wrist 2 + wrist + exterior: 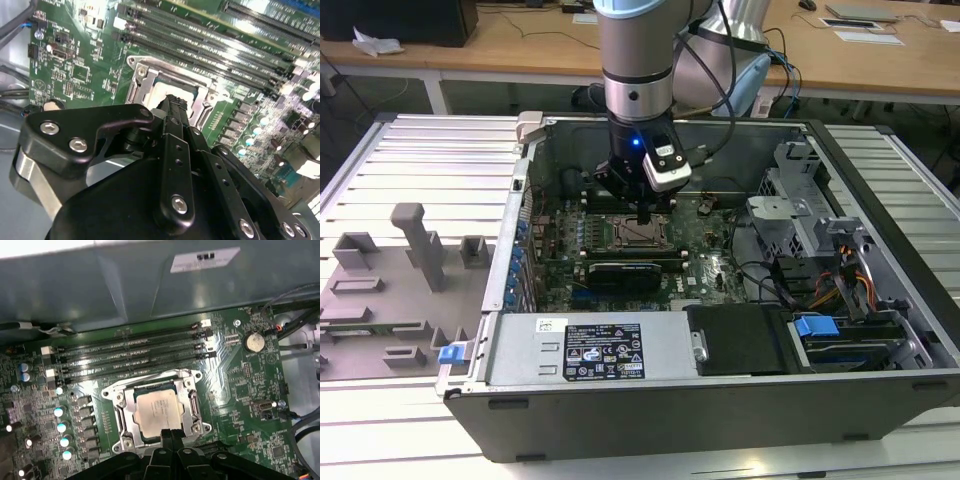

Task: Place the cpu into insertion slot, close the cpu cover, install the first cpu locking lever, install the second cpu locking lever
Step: 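Install the second cpu locking lever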

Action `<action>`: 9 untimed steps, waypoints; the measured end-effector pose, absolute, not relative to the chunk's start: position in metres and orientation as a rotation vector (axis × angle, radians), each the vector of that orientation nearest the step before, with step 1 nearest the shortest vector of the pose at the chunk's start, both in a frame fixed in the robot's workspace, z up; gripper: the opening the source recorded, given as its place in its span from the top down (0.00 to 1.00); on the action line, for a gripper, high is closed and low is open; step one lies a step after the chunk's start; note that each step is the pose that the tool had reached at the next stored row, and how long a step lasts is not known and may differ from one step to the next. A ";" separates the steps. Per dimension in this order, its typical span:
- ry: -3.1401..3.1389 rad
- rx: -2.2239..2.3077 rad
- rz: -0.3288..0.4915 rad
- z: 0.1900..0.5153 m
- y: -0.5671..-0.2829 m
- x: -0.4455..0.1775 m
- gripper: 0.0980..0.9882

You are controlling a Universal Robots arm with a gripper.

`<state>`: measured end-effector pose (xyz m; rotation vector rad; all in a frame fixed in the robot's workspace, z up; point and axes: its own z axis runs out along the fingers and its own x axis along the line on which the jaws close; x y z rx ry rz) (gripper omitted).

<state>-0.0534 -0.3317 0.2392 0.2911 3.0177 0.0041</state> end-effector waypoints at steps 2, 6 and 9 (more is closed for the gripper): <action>3.018 0.291 0.004 0.239 -0.336 -0.053 0.99; 3.018 0.291 0.004 0.239 -0.345 -0.053 0.99; 3.018 0.291 0.004 0.239 -0.348 -0.053 0.99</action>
